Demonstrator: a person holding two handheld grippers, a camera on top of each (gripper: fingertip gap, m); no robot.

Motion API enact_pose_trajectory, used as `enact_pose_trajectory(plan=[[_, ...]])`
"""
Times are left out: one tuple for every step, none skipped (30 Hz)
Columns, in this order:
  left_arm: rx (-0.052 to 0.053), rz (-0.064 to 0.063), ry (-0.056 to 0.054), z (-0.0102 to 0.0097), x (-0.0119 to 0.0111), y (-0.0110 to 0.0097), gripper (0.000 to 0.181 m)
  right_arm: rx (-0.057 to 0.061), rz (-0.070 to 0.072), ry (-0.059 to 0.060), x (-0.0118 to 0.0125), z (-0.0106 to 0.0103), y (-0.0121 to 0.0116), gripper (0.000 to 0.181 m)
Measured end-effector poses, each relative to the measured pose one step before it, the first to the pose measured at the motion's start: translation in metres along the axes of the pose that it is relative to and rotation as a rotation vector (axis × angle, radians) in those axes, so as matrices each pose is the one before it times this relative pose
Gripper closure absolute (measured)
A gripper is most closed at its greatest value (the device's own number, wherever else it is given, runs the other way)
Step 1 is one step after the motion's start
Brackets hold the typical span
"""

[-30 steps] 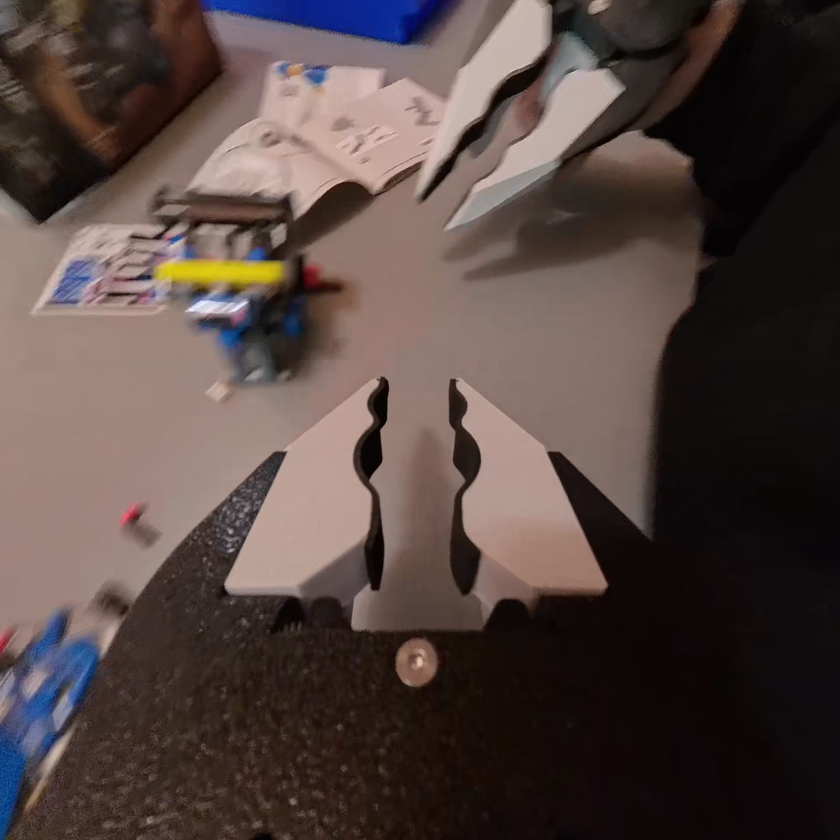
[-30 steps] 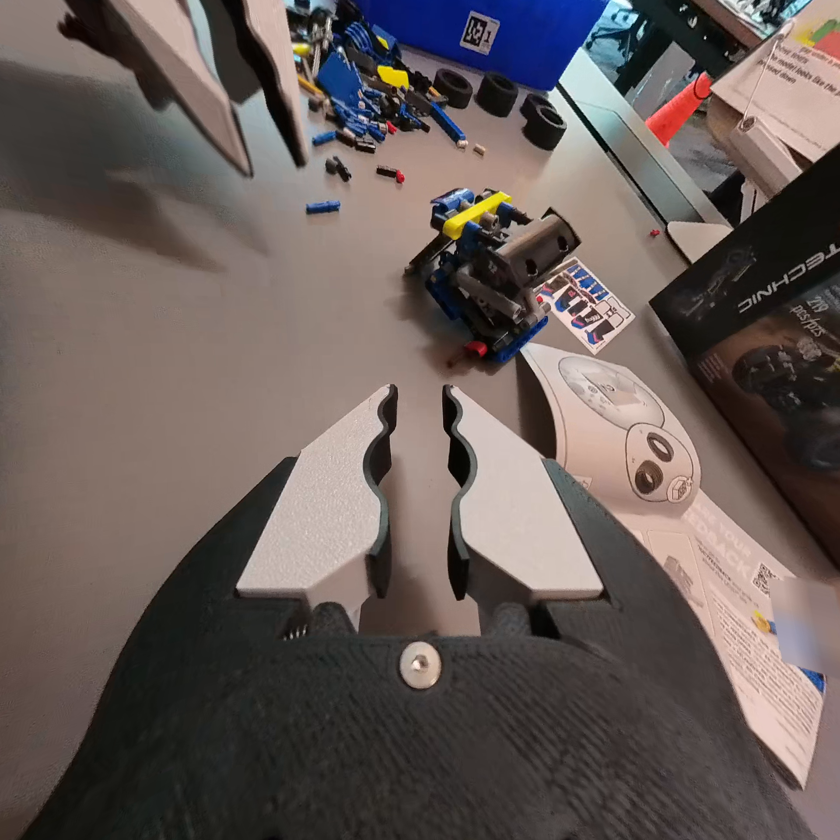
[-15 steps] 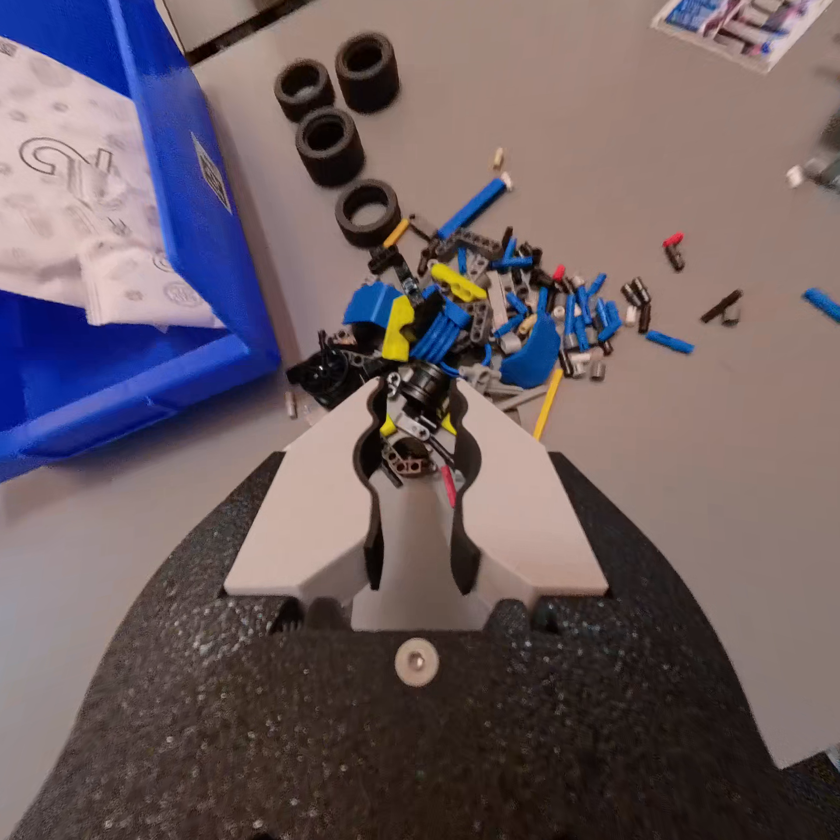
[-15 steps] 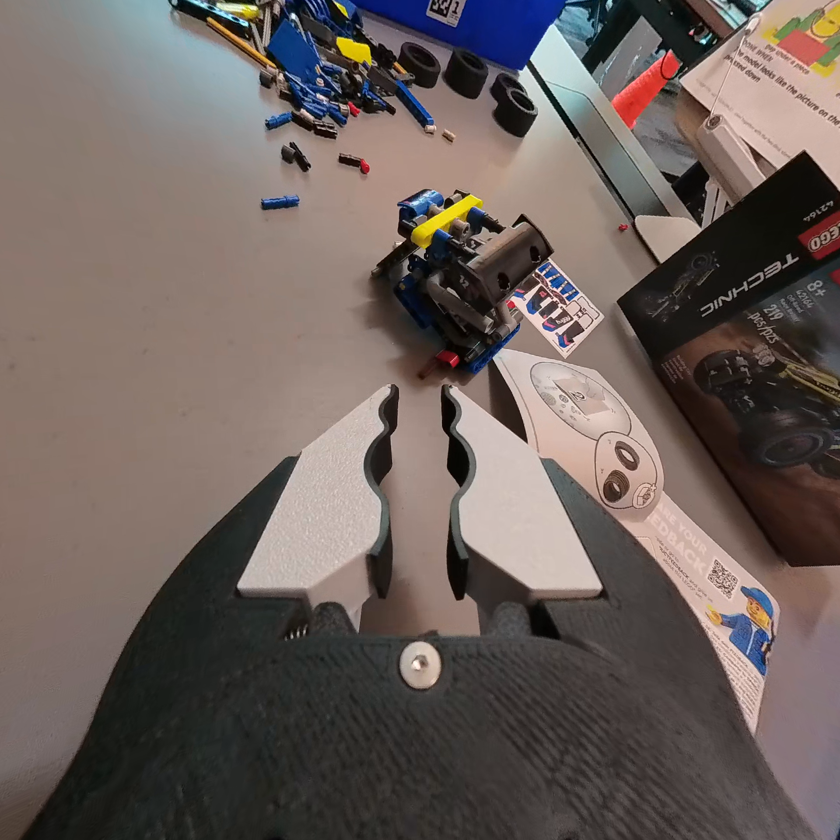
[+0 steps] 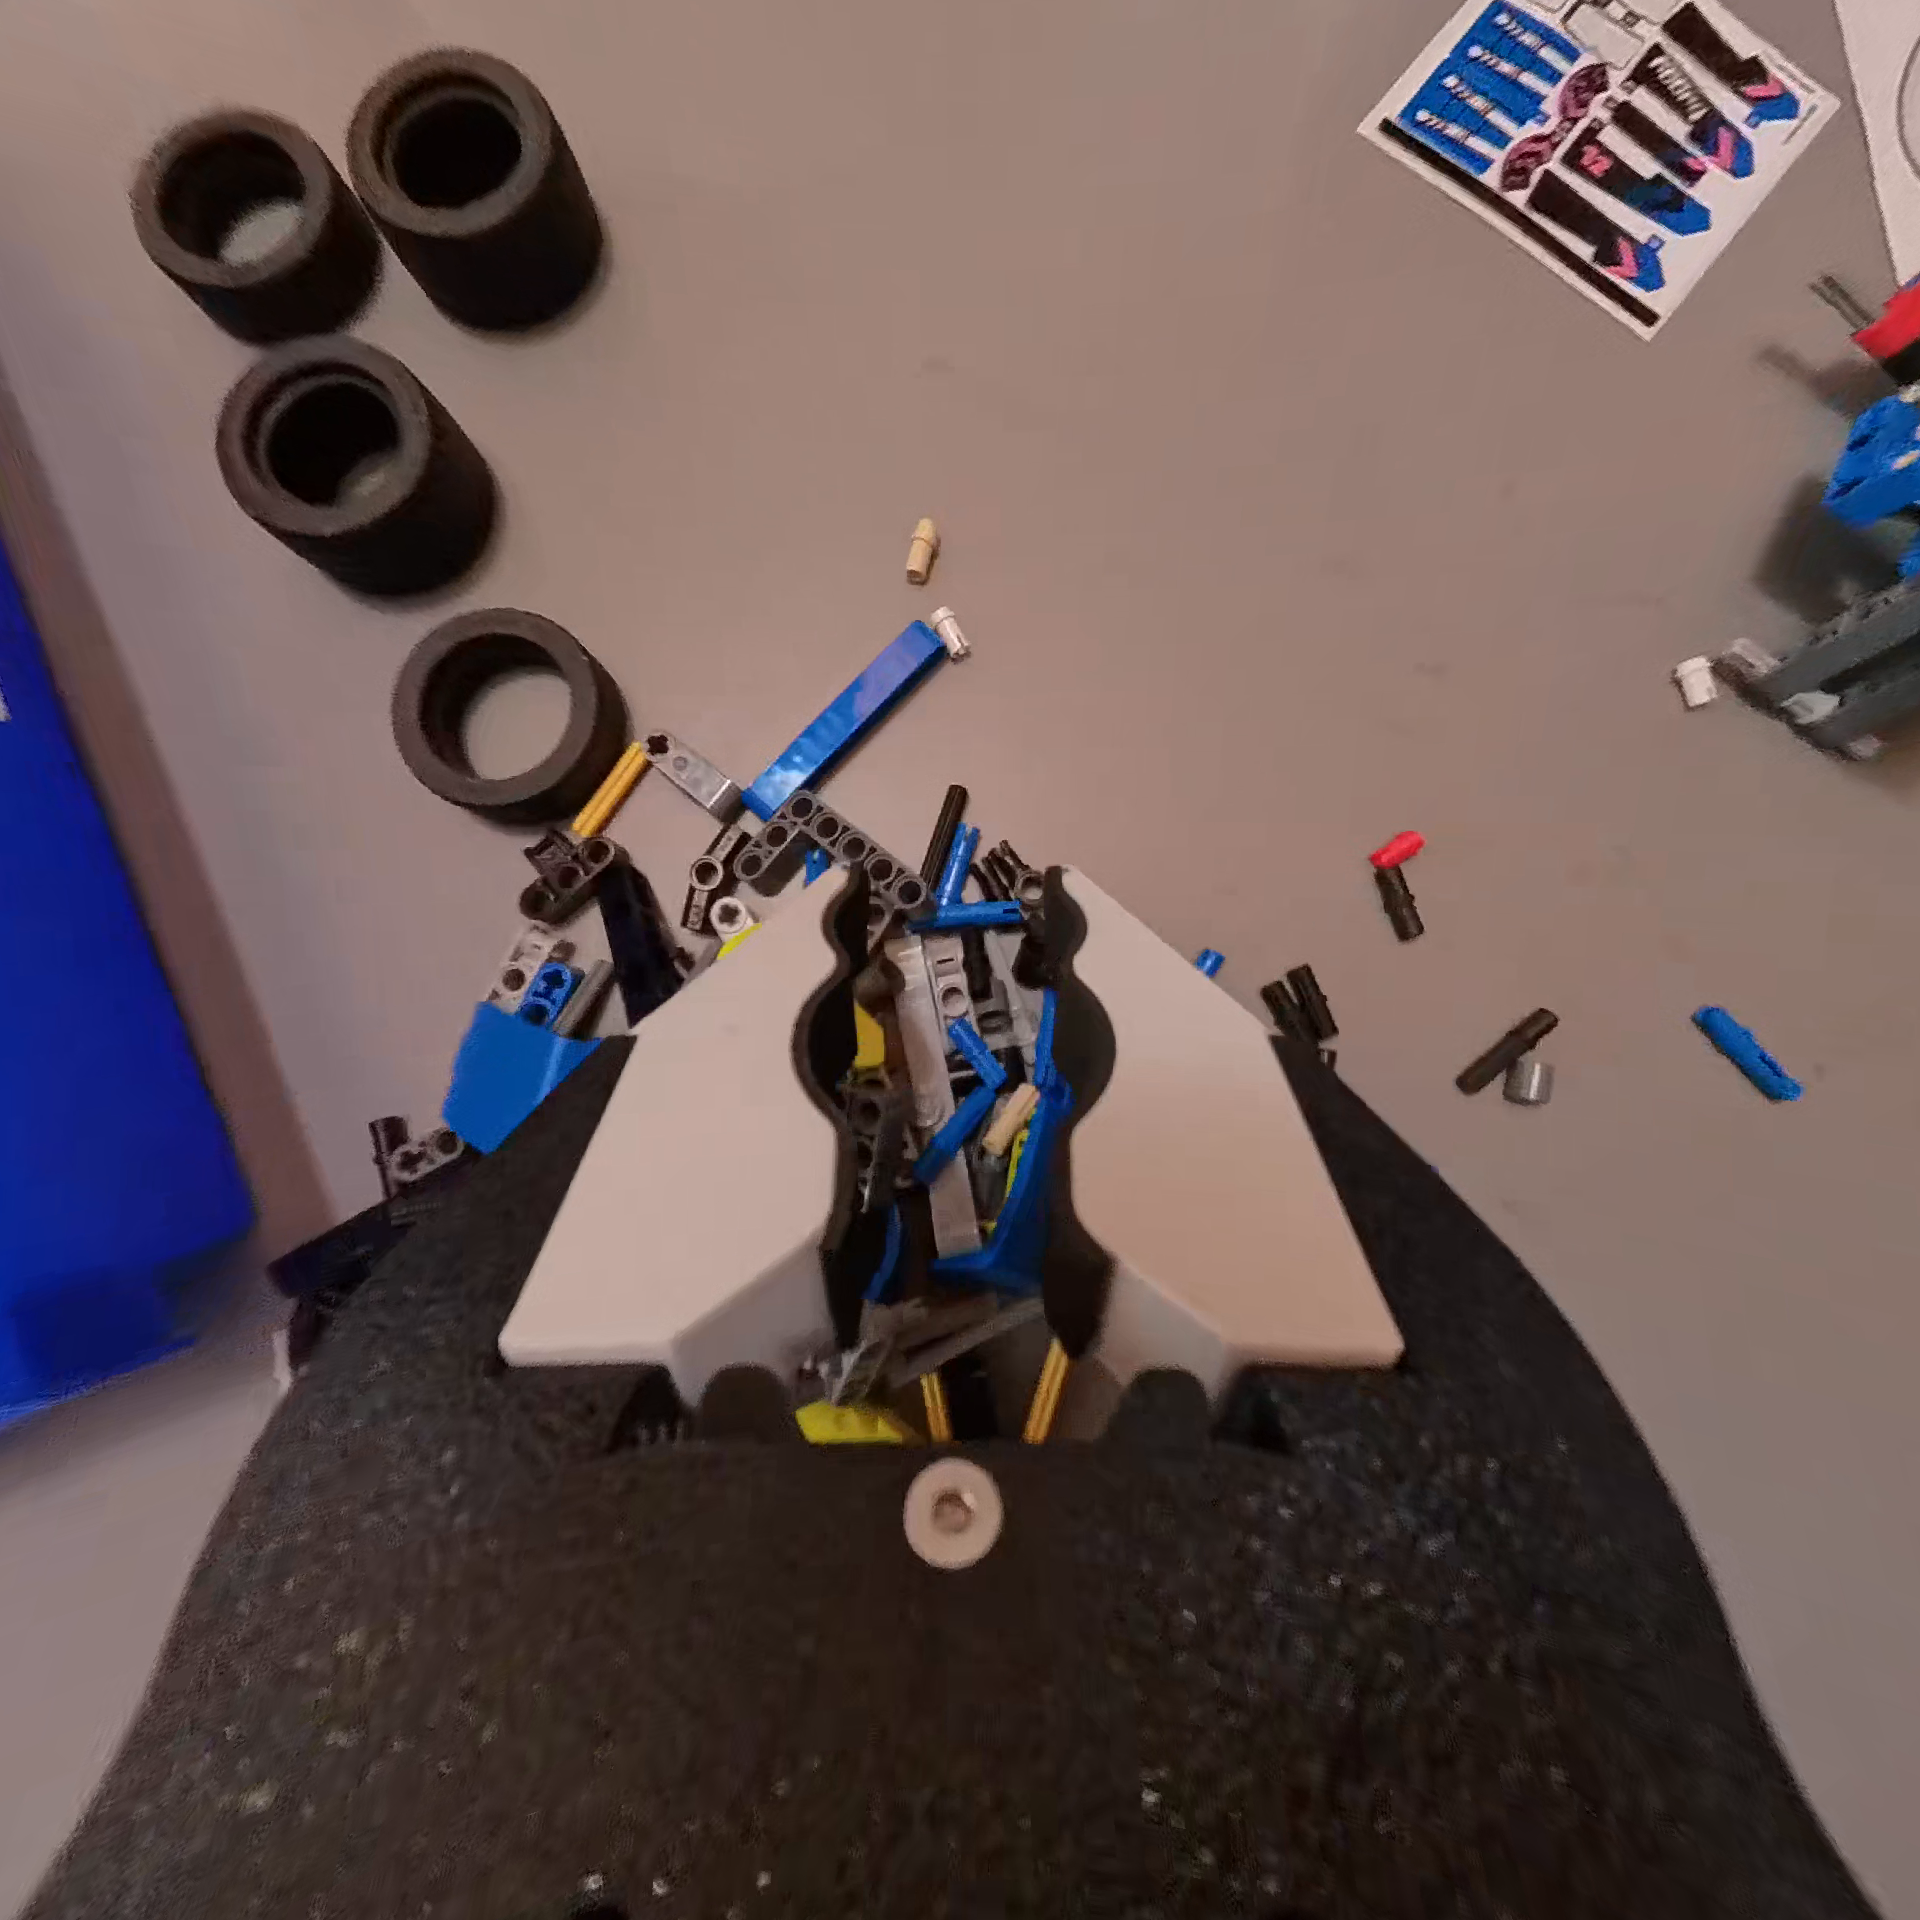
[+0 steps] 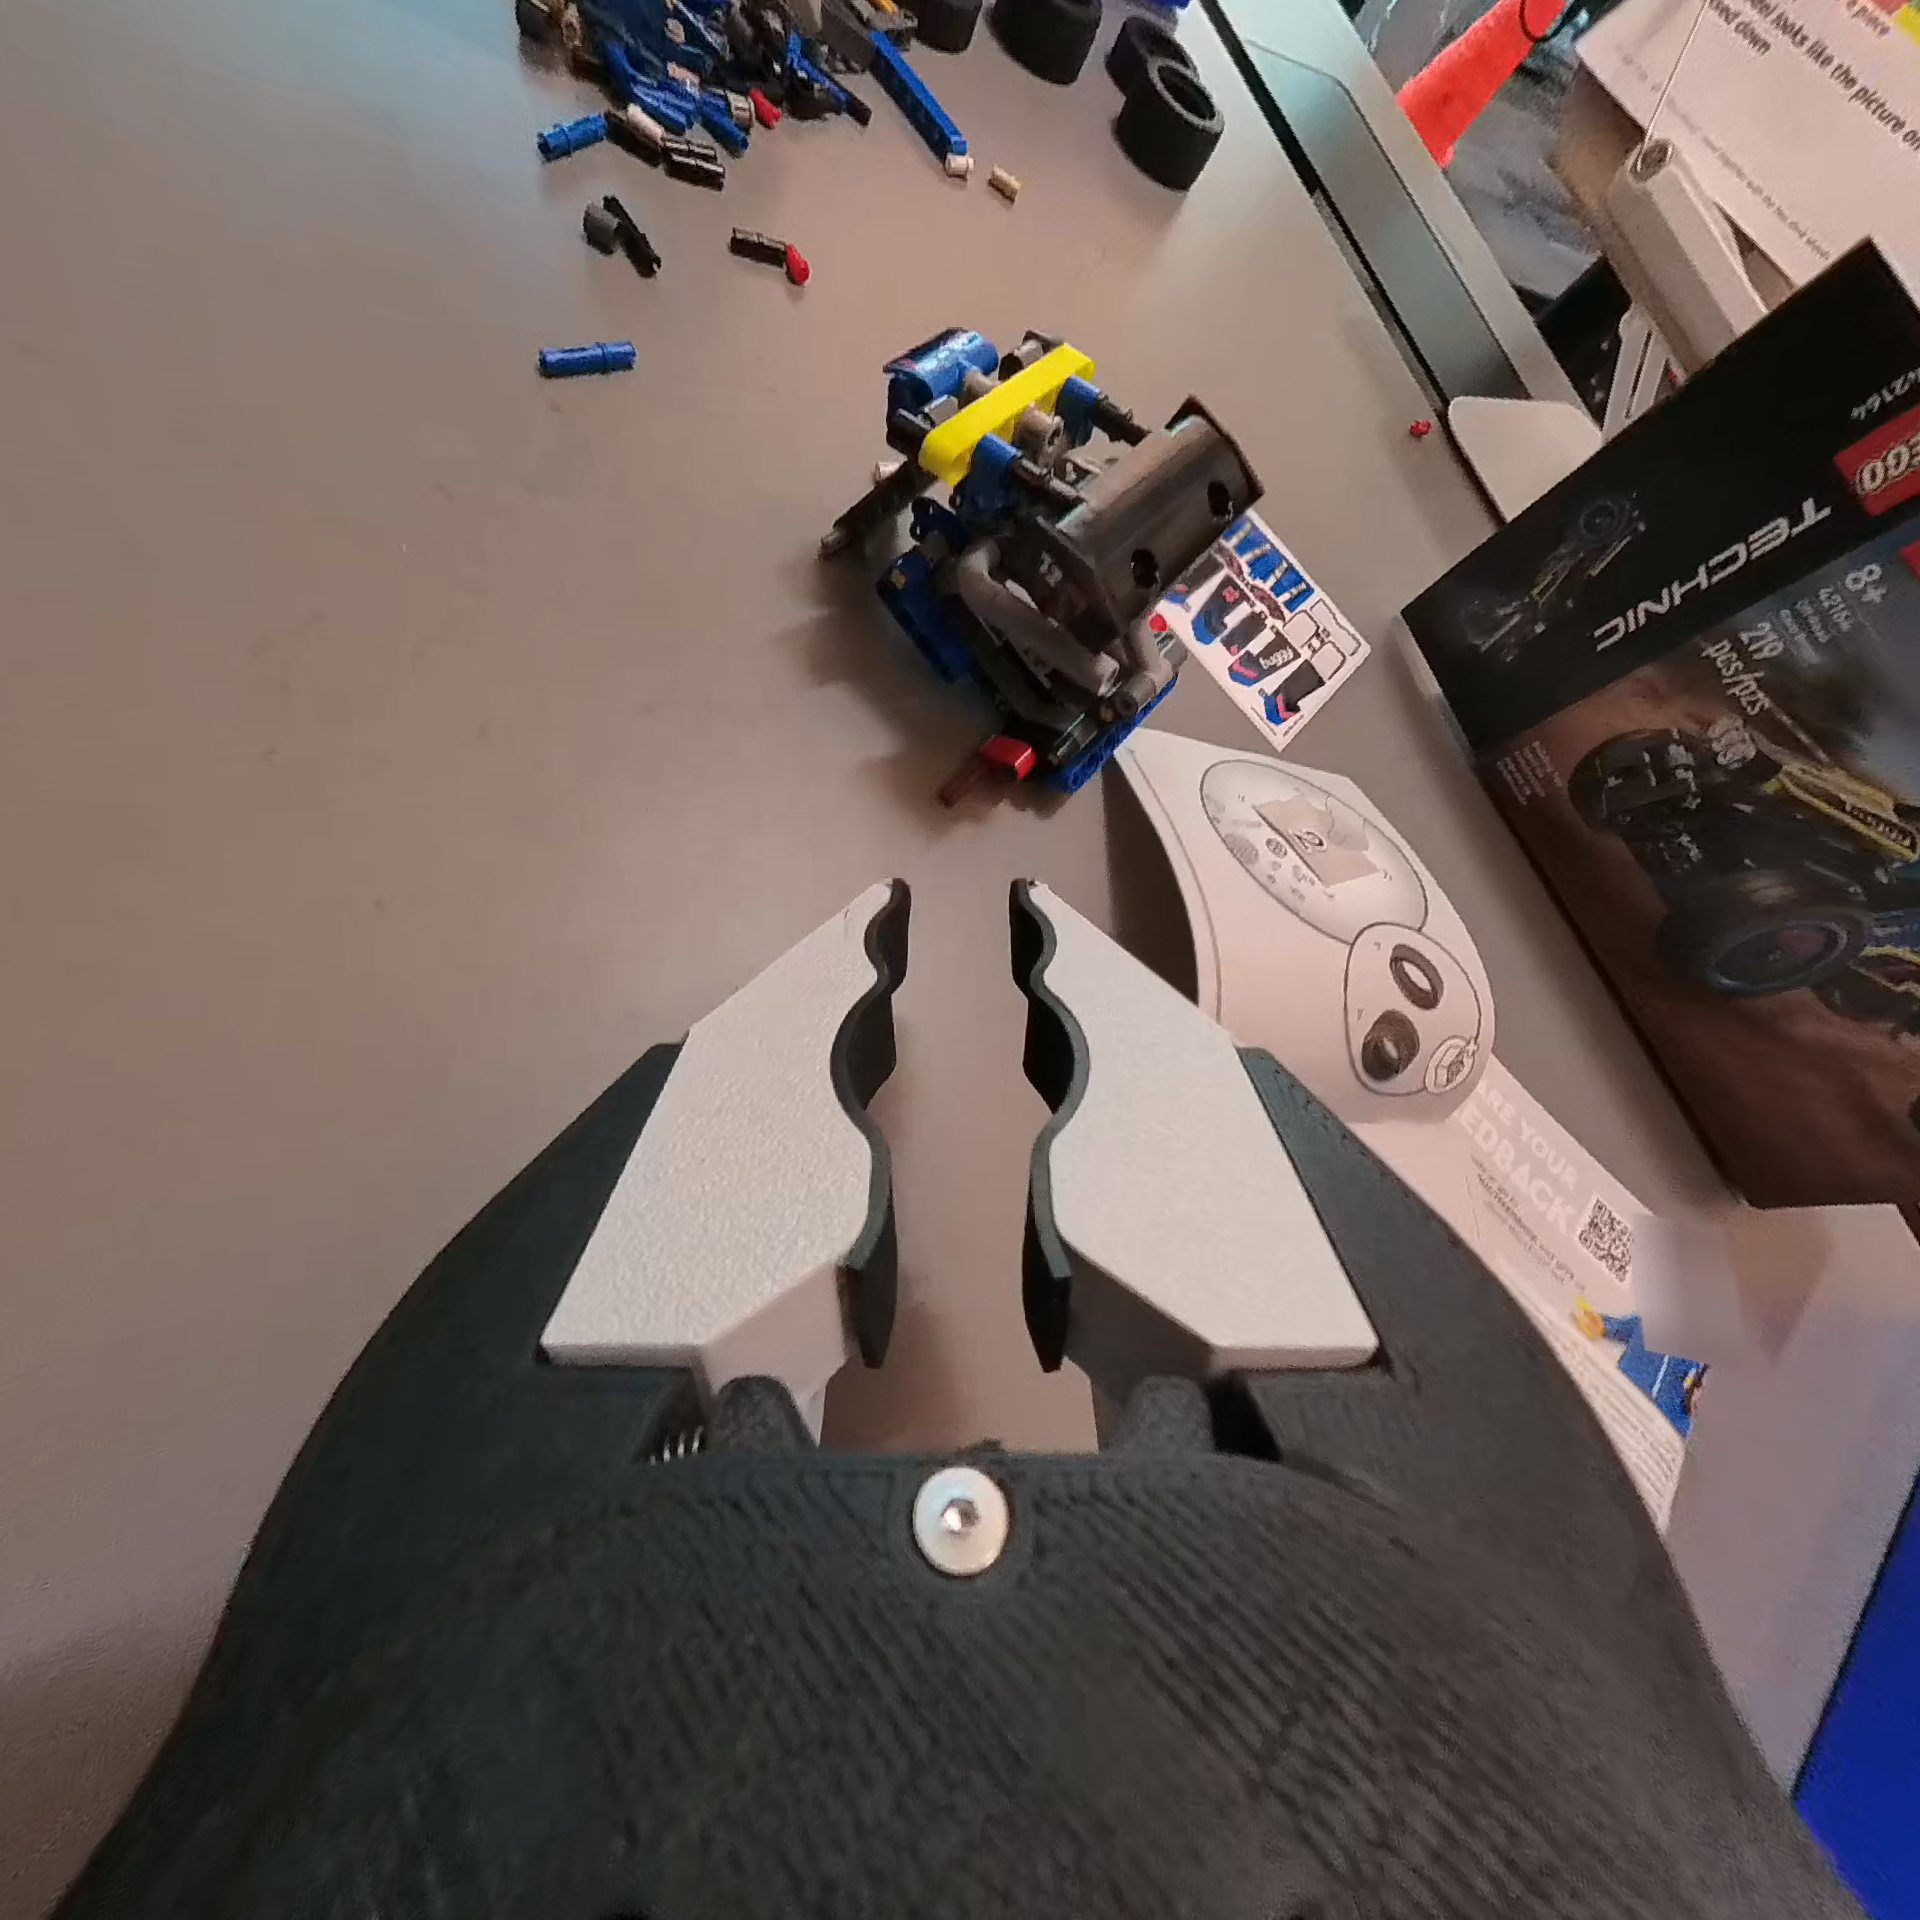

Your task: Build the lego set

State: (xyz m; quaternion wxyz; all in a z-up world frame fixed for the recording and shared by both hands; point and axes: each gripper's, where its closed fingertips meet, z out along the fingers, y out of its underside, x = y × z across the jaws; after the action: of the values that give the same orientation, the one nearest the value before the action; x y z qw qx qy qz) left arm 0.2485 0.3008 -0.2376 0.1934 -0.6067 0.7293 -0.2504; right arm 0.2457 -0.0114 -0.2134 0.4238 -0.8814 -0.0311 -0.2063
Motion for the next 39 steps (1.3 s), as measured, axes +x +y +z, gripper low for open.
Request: enact_pose_trajectory(plan=[[-0.005, -0.0164, -0.0034, 0.00235, -0.00084, 0.00104, 0.152, -0.0016, 0.0057, 0.0009, 0.00037, -0.00141, 0.00263, 0.163], [0.0065, -0.0197, -0.0044, 0.00129, -0.00091, -0.00044, 0.158, -0.0016, 0.0055, 0.0056, 0.00151, -0.00107, 0.00248, 0.163], [0.0051, -0.019, -0.0063, 0.00056, -0.00115, -0.00025, 0.164, -0.0008, 0.0058, 0.0056, 0.0016, -0.00079, 0.00211, 0.163], [-0.0028, -0.0103, -0.0053, 0.00022, -0.00105, 0.00076, 0.172, 0.0001, 0.0063, 0.002, 0.00119, -0.00049, 0.0016, 0.163], [-0.0056, -0.0024, -0.0047, -0.00001, -0.0008, 0.00125, 0.181, 0.0025, 0.0048, -0.0004, 0.00057, -0.00031, 0.00105, 0.163], [-0.0048, 0.0023, -0.0121, -0.00011, -0.00164, 0.0012, 0.181, 0.0034, 0.002, -0.0016, 0.00023, 0.0, 0.00067, 0.163], [-0.0057, 0.0098, -0.019, -0.00027, -0.00211, 0.00147, 0.181, 0.001, 0.0002, -0.0016, 0.00004, 0.00018, 0.00086, 0.163], [-0.0081, 0.012, -0.0151, -0.00001, -0.00132, 0.00204, 0.181, -0.0016, -0.0006, -0.0023, -0.00012, 0.0001, 0.00109, 0.163], [-0.0051, 0.0072, 0.0007, -0.00028, 0.00097, 0.00144, 0.181, -0.0018, -0.001, -0.0018, -0.00021, 0.0001, 0.00101, 0.163], [0.0063, 0.0056, 0.0176, -0.00164, 0.00335, -0.00042, 0.181, -0.0001, -0.0003, -0.0004, -0.00008, -0.00032, 0.00076, 0.163], [0.0178, 0.0101, 0.0178, -0.00362, 0.00338, -0.00261, 0.181, -0.0011, -0.0001, -0.0027, -0.00053, -0.00066, 0.00091, 0.163], [0.0219, 0.0178, 0.0006, -0.0047, -0.00004, -0.00412, 0.18, -0.0028, -0.0009, -0.0018, -0.00033, -0.00116, 0.00117, 0.162], [0.02, 0.03, -0.0118, -0.0049, -0.00332, -0.0046, 0.174, -0.0024, -0.0011, 0.0033, 0.00048, -0.00148, 0.00129, 0.163], [0.0193, 0.0428, -0.0125, -0.00446, -0.00514, -0.00505, 0.169, 0.0, 0.0003, 0.0036, 0.00081, -0.00169, 0.0009, 0.162], [0.0144, 0.0449, -0.0124, -0.00321, -0.00668, -0.00429, 0.165, 0.0029, 0.0026, 0.0011, 0.00051, -0.00157, 0.00066, 0.163], [0.0015, 0.0399, -0.0068, -0.00175, -0.00729, -0.00219, 0.163, 0.0044, 0.0035, 0.0017, 0.00087, -0.00127, 0.0006, 0.163], [-0.0046, 0.043, 0.0113, -0.00014, -0.00596, -0.00112, 0.162, 0.0046, 0.0024, 0.0049, 0.00125, -0.00087, 0.0006, 0.163], [-0.006, 0.0417, 0.0208, 0.00064, -0.00468, -0.00007, 0.163, 0.0034, -0.0002, 0.0052, 0.00115, -0.00076, 0.00045, 0.163], [-0.013, 0.0306, 0.0159, 0.00033, -0.00525, 0.00105, 0.162, 0.0019, -0.0009, 0.0039, 0.00068, -0.00066, 0.00034, 0.163], [-0.0109, 0.0413, 0.0175, -0.00033, -0.00402, 0.00031, 0.162, 0.0015, -0.0003, 0.003, 0.00054, -0.00057, 0.00006, 0.163], [0.0, 0.0673, 0.0241, -0.00031, -0.00134, -0.0008, 0.163, 0.003, -0.0003, 0.0047, 0.00058, -0.00056, -0.00006, 0.163], [0.0005, 0.0725, 0.0237, -0.00022, -0.0001, -0.00035, 0.163, 0.0054, -0.0004, 0.0046, 0.00034, -0.00052, -0.00015, 0.163], [-0.009, 0.0601, 0.0212, 0.0002, -0.00012, 0.00083, 0.163, 0.0059, 0.0018, 0.0027, 0.00005, -0.00038, 0.00002, 0.163], [-0.0135, 0.0471, 0.0161, 0.00049, -0.00075, 0.00122, 0.161, 0.0018, 0.0038, -0.0014, -0.00037, 0.00004, 0.00091, 0.163], [-0.0075, 0.0391, 0.0112, 0.00073, -0.00139, 0.00051, 0.16, -0.0018, 0.0025, -0.0012, -0.00025, 0.0004, 0.00138, 0.163], [-0.0003, 0.0327, 0.0139, 0.00107, -0.00094, -0.00003, 0.16, -0.0028, -0.0003, -0.0014, -0.00027, 0.00046, 0.00107, 0.163], [-0.0016, 0.0236, 0.02, 0.00185, 0.00029, 0.00064, 0.16, -0.0036, -0.0022, -0.002, -0.00027, 0.0006, 0.00063, 0.163], [-0.012, 0.0183, 0.0175, 0.00235, 0.00026, 0.00202, 0.16, -0.0021, -0.0038, -0.0011, -0.00016, 0.00034, -0.00031, 0.163], [-0.0192, 0.0235, 0.0117, 0.00267, 0.00045, 0.0026, 0.159, 0.001, -0.0041, -0.0003, -0.00001, 0.00014, -0.0011, 0.163], [-0.0154, 0.0297, 0.0106, 0.00319, 0.00123, 0.00137, 0.159, 0.0036, -0.003, -0.0003, 0.00003, 0.00007, -0.0015, 0.163], [-0.0075, 0.0267, 0.0142, 0.00381, 0.00215, -0.00079, 0.159, 0.0054, 0.0, 0.0008, 0.00014, 0.00007, -0.00131, 0.163], [-0.005, 0.0217, 0.0162, 0.0041, 0.00245, -0.00226, 0.159, 0.0038, 0.0028, -0.0007, -0.00001, 0.00026, -0.00078, 0.163], [-0.0052, 0.0256, 0.0141, 0.00367, 0.00243, -0.00305, 0.159, -0.0018, 0.0021, -0.0028, -0.00025, 0.00062, 0.00014, 0.163], [-0.0027, 0.0407, 0.014, 0.00296, 0.00315, -0.00424, 0.161, -0.0068, -0.0016, -0.0017, -0.00047, 0.00048, 0.00078, 0.163], [-0.0054, 0.0569, 0.0025, 0.0024, 0.00191, -0.00411, 0.162, -0.0084, -0.0061, -0.0013, -0.00072, 0.00011, 0.00085, 0.162], [-0.0169, 0.0634, -0.0123, 0.00211, -0.00047, -0.00253, 0.162, -0.0069, -0.0079, -0.0016, -0.00102, -0.00017, 0.00057, 0.162], [-0.0296, 0.0598, -0.0116, 0.0023, -0.00104, -0.0004, 0.161, -0.0038, -0.0061, -0.0027, -0.00124, -0.00048, 0.00028, 0.162], [-0.0329, 0.0507, -0.0053, 0.00261, -0.00097, 0.00032, 0.16, -0.0002, -0.0022, -0.0029, -0.00111, -0.0006, -0.00001, 0.162], [-0.0244, 0.0416, 0.0009, 0.00265, -0.00056, -0.00054, 0.16, 0.0018, 0.0011, -0.0012, -0.00054, -0.0004, -0.00002, 0.162]])
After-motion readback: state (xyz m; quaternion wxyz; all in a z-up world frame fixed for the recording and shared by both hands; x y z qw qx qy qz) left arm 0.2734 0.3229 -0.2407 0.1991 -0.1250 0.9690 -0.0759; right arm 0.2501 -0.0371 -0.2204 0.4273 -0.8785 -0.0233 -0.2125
